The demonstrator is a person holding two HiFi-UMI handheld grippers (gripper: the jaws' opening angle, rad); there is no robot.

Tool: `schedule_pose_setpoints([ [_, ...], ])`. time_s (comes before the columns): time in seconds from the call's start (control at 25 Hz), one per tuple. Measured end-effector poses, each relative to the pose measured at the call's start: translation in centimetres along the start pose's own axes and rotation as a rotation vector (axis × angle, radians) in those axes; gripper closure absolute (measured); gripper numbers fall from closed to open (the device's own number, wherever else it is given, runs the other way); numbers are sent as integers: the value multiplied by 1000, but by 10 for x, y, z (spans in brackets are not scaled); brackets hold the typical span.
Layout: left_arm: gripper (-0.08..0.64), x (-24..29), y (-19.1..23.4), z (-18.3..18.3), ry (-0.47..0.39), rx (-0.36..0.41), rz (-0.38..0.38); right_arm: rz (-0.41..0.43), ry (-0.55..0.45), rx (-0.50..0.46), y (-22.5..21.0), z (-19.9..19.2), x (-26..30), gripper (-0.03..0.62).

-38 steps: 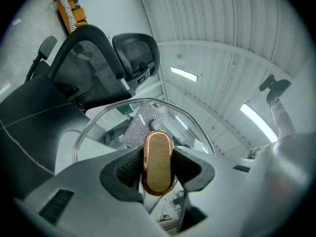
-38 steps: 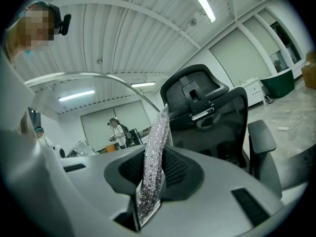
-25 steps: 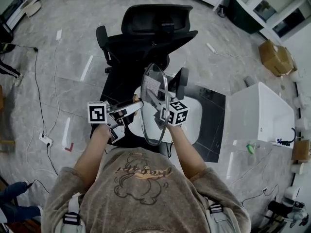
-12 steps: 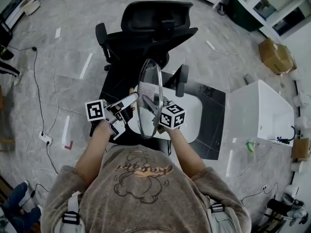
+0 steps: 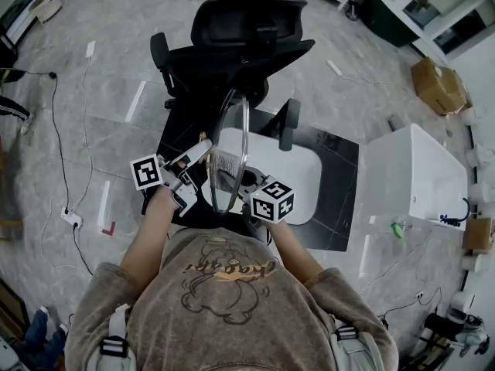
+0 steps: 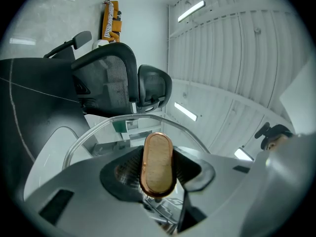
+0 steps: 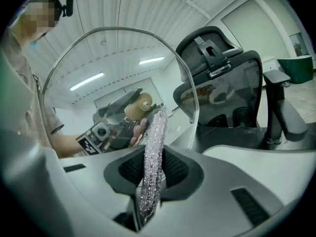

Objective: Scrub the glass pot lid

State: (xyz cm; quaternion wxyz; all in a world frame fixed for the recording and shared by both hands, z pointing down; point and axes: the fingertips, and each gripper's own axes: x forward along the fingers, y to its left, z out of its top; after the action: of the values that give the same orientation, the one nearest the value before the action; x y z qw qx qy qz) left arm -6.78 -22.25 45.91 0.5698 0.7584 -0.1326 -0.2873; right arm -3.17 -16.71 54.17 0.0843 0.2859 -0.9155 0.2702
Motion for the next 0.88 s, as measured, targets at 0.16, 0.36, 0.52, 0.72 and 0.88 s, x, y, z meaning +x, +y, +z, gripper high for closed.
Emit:
schedule_pose_setpoints([
  [0.16, 379, -5, 6, 5, -30, -16, 11, 40, 7, -3, 20, 3, -10, 509],
  [0.36, 379, -11, 11, 10, -51, -18, 26, 126, -7, 14, 47, 13, -28, 509],
  [0.52, 379, -13, 13, 13, -64, -16, 32, 180, -46, 53, 61, 30, -43, 509],
  [0.72, 379, -13, 17, 9, -40, -17, 40, 169, -134, 71, 63, 71, -57, 509],
  [0.88, 379, -10, 18, 5, -30, -37, 29, 152, -206, 74, 54, 104, -62, 509],
])
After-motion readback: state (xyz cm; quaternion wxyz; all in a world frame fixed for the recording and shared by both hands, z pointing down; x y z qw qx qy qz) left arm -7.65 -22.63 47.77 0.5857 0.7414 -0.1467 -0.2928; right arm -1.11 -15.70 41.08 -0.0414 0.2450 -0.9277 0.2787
